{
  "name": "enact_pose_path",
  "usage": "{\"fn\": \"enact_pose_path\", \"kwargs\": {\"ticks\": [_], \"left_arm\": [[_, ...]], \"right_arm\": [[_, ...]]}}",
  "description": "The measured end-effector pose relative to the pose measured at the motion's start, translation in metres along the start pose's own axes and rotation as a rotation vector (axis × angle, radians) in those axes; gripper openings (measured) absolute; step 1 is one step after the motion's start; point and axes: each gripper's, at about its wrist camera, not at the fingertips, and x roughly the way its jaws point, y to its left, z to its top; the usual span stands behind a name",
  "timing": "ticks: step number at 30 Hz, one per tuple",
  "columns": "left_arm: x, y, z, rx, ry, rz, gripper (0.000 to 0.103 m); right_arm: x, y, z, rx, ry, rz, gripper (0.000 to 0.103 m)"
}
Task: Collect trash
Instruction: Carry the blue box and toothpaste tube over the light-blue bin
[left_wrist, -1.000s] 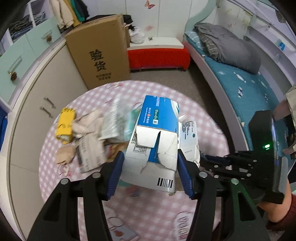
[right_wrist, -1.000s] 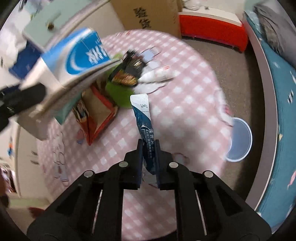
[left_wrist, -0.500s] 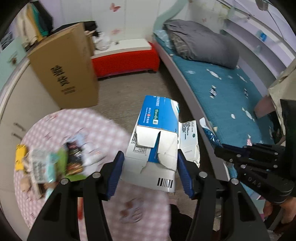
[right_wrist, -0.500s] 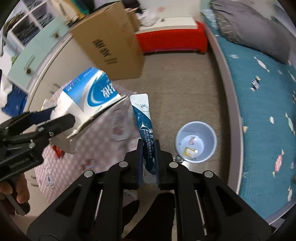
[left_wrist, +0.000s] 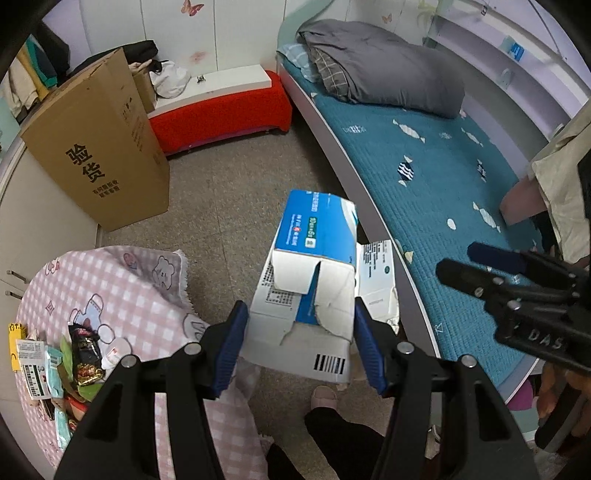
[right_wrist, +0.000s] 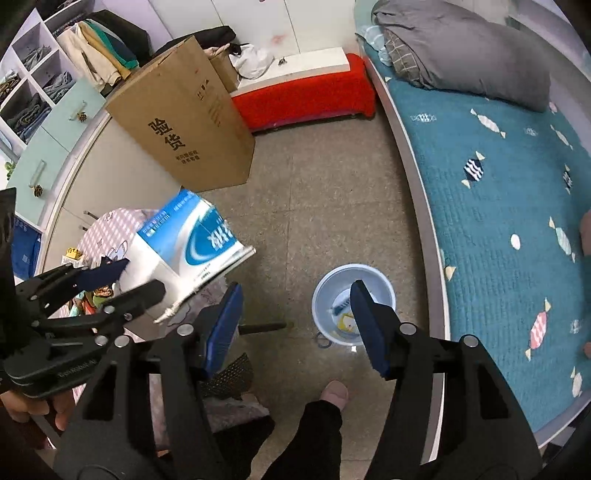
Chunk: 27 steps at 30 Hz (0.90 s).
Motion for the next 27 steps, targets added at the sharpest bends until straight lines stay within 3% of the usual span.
{"fn": "enact_pose_path", "kwargs": {"ticks": [16, 24, 27], "left_arm": [[0.018, -0.045, 0.025, 0.087, 0.031, -0.032, 0.056], [0.019, -0.07, 0.036, 0.142, 0.021, -0.053, 0.057], [0.017, -0.08, 0.04, 0.165, 0.012, -0.074, 0.061]], "right_arm": [[-0.024, -0.044, 0.001, 0.056, -0.049, -0.027, 0.064], [-0.049, -0.063, -0.003, 0.138, -0.127, -0.048, 0.065], [-0.058, -0.07, -0.003, 0.167, -0.156, -0.048, 0.066]]}}
